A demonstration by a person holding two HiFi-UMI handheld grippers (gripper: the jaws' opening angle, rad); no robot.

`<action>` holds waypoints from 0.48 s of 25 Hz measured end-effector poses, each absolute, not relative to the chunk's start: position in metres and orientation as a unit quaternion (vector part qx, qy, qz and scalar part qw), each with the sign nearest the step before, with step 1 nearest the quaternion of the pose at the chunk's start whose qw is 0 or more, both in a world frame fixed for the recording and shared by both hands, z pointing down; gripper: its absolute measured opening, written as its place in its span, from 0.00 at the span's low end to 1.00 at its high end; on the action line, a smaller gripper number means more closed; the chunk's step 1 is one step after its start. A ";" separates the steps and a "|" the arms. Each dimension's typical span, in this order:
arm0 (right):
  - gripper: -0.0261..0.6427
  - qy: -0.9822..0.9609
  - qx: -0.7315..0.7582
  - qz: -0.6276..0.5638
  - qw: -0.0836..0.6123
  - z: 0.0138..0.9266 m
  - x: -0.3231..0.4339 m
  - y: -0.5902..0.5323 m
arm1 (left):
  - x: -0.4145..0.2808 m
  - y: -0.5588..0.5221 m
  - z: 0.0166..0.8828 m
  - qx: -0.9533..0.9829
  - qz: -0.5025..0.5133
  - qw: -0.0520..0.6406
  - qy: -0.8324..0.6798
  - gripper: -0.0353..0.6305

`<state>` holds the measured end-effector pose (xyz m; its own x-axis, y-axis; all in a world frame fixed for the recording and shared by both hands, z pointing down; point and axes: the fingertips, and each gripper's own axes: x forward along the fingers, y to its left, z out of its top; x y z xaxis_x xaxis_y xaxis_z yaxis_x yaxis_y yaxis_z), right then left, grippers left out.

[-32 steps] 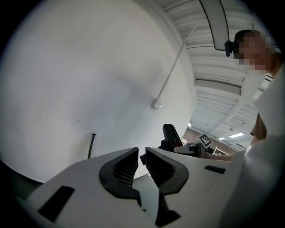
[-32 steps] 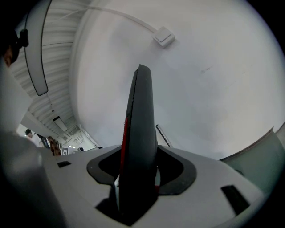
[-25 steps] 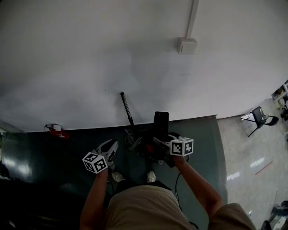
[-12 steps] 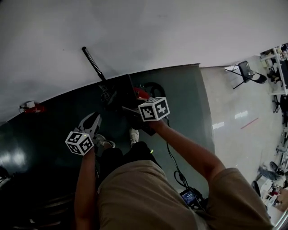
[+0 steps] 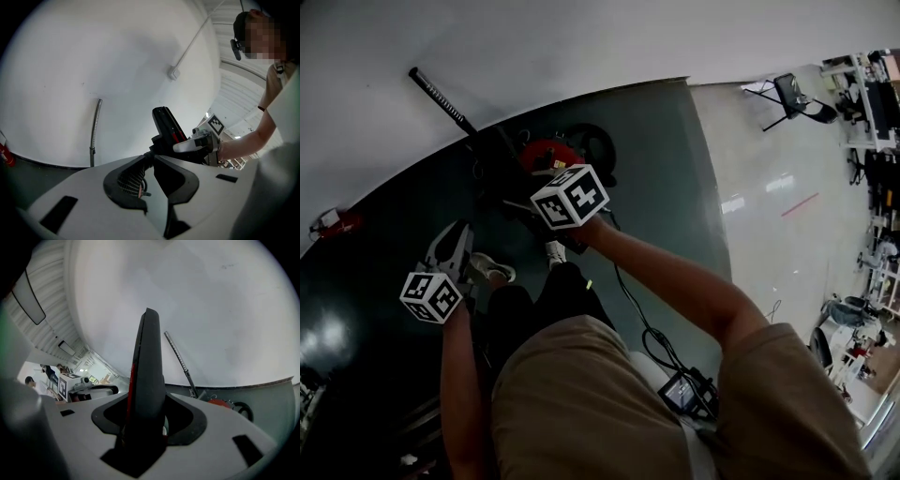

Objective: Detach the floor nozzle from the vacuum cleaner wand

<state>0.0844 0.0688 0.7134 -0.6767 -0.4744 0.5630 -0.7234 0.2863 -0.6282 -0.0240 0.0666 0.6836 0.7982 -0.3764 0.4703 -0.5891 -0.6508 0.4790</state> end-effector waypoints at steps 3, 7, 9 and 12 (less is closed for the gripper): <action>0.38 -0.790 0.377 0.465 0.130 0.715 0.080 0.070 | -0.024 0.071 0.682 0.895 0.171 0.315 -0.267 0.12; 0.38 -0.782 0.381 0.484 0.098 0.714 0.074 0.064 | -0.038 0.068 0.677 0.896 0.165 0.309 -0.273 0.12; 0.38 -0.776 0.386 0.494 0.072 0.706 0.074 0.063 | -0.049 0.067 0.670 0.896 0.160 0.303 -0.281 0.12; 0.38 -0.769 0.402 0.496 0.035 0.689 0.086 0.068 | -0.062 0.074 0.662 0.896 0.149 0.298 -0.293 0.12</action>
